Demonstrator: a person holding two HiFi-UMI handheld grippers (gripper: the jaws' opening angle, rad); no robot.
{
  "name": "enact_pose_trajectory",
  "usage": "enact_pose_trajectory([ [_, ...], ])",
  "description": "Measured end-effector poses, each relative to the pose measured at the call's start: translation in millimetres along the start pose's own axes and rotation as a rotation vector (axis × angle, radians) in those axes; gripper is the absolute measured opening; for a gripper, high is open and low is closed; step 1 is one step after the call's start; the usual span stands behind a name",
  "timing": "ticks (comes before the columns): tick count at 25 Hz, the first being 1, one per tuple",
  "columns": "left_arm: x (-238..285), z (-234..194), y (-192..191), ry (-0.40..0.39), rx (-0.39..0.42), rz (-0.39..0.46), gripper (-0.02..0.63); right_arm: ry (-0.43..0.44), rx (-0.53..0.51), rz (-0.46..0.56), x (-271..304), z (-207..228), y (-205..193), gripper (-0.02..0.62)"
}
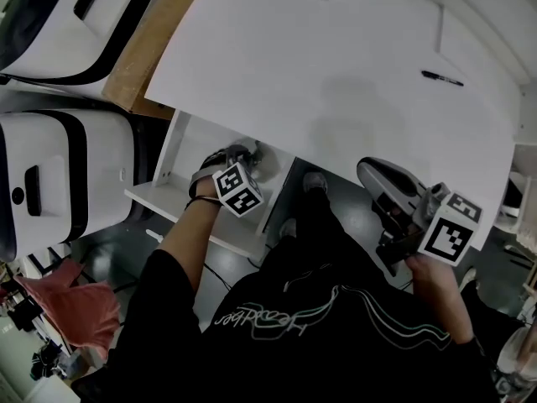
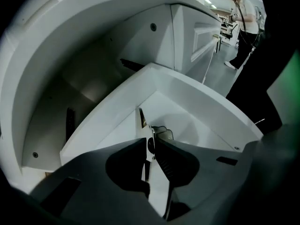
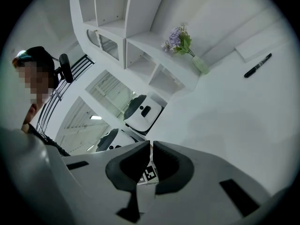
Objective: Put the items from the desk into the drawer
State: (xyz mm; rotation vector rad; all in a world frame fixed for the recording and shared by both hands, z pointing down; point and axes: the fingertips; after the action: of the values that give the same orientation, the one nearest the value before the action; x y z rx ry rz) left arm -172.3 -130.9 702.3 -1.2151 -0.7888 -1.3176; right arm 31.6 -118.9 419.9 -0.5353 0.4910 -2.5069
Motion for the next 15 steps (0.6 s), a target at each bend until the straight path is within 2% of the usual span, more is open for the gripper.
enact_pose_trajectory([
  [2, 3, 3, -1, -0.021, -0.002, 0.001, 0.085, -0.003, 0.005, -0.002, 0, 3, -1, 0.051],
  [4, 2, 7, 0, -0.058, -0.013, 0.003, 0.166, -0.003, 0.011, -0.001, -1, 3, -1, 0.051],
  [8, -13, 10, 10, -0.11, -0.025, 0.041, 0.221, 0.01, 0.002, 0.01, -5, -5, 1, 0.051],
  [12, -55, 10, 34, -0.115, -0.074, 0.148, 0.276, 0.014, -0.051, 0.017, -11, -19, 0, 0.051],
  [15, -101, 12, 53, -0.07, -0.091, 0.254, 0.276, 0.038, -0.086, 0.029, -16, -36, -5, 0.051],
])
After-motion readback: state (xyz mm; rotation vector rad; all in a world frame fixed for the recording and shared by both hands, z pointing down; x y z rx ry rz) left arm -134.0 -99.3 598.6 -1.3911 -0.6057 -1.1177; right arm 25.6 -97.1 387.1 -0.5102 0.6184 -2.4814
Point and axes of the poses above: the fingertips, and each gripper's own axes: x forward along the fingers, z to its right, y out of its top, and after that the axes turned 6 degrees about x, right-handed
